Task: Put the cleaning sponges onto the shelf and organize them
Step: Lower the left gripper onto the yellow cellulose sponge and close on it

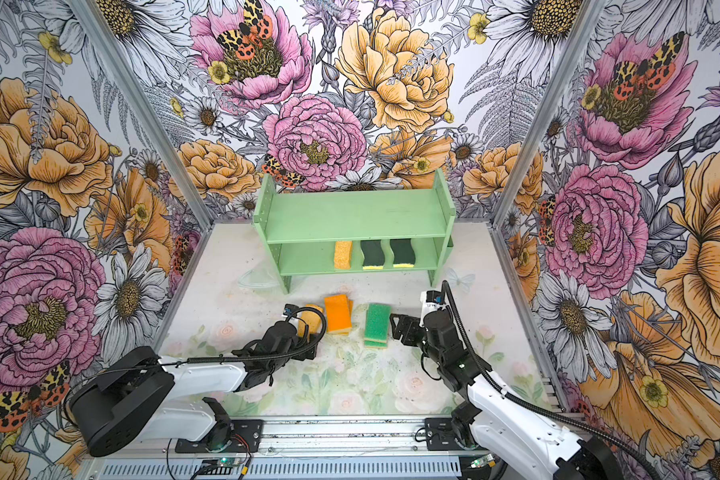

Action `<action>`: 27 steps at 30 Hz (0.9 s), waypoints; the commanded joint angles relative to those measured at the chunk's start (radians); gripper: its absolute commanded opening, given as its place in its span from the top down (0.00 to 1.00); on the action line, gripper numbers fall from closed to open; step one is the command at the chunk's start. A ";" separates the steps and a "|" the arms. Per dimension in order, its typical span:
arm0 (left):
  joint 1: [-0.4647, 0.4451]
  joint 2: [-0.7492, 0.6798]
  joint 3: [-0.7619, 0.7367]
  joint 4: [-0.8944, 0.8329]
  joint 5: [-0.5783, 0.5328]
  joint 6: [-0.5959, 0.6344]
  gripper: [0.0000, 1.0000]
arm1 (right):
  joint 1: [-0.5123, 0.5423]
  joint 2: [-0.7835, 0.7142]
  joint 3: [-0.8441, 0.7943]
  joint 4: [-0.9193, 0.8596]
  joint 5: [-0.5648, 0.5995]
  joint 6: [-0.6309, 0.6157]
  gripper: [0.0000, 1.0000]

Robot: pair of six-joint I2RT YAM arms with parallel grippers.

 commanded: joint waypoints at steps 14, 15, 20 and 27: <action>-0.055 0.068 0.019 0.041 -0.135 -0.025 0.06 | -0.005 -0.017 -0.015 0.036 0.009 0.005 0.17; -0.061 0.070 0.019 0.042 -0.144 -0.028 0.06 | -0.005 -0.017 -0.015 0.036 0.008 0.004 0.17; -0.074 0.070 0.016 0.047 -0.173 -0.041 0.11 | -0.005 -0.019 -0.018 0.038 0.010 0.006 0.17; -0.076 0.067 0.011 0.048 -0.202 -0.078 0.29 | -0.005 -0.017 -0.018 0.039 0.007 0.008 0.17</action>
